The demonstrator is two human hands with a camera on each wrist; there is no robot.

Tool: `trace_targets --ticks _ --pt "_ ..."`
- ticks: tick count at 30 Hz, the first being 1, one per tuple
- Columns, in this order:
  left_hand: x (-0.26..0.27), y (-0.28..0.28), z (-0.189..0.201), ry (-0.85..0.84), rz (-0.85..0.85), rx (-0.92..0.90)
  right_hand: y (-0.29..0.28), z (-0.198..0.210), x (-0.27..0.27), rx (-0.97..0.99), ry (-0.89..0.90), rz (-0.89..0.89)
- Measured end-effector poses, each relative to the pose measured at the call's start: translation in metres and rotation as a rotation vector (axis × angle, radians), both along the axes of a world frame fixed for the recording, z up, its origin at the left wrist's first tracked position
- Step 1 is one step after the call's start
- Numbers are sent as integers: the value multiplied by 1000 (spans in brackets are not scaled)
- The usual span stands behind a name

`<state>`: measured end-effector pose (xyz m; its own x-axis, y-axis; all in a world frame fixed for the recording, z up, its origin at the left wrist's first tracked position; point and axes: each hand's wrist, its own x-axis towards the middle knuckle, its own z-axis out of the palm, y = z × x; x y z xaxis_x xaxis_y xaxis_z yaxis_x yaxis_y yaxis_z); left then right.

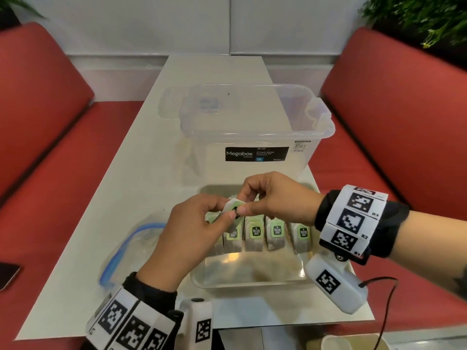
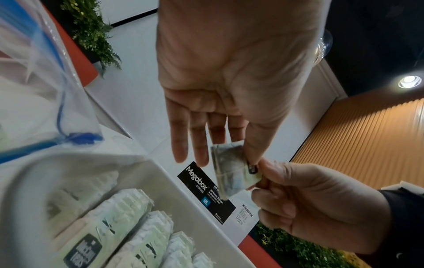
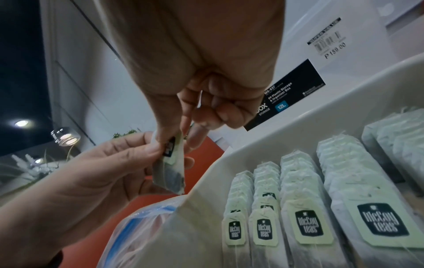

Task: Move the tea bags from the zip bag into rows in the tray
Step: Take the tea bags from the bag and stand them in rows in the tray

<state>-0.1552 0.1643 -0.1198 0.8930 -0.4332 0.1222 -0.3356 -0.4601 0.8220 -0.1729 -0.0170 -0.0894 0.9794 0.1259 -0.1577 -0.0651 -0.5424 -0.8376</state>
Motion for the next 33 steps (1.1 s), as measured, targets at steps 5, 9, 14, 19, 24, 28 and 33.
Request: trace_targets --ticks 5,9,14,19,24,28,33 --pt "-1 1 -6 -12 -11 50 3 2 5 -162 -76 45" --pt "0 3 -9 31 -4 26 5 4 11 -210 -88 60" --pt "1 14 -14 16 26 30 10 5 19 -461 -53 165" --pt "-2 31 -33 -108 74 123 17 -15 34 -652 150 307" --pt "-10 38 -53 -234 87 193 28 -38 47 -760 229 426" --pt "-15 39 -61 -282 86 212 34 -47 54 -828 220 448" --pt "-16 37 -64 -320 86 228 35 -39 53 -891 129 419"
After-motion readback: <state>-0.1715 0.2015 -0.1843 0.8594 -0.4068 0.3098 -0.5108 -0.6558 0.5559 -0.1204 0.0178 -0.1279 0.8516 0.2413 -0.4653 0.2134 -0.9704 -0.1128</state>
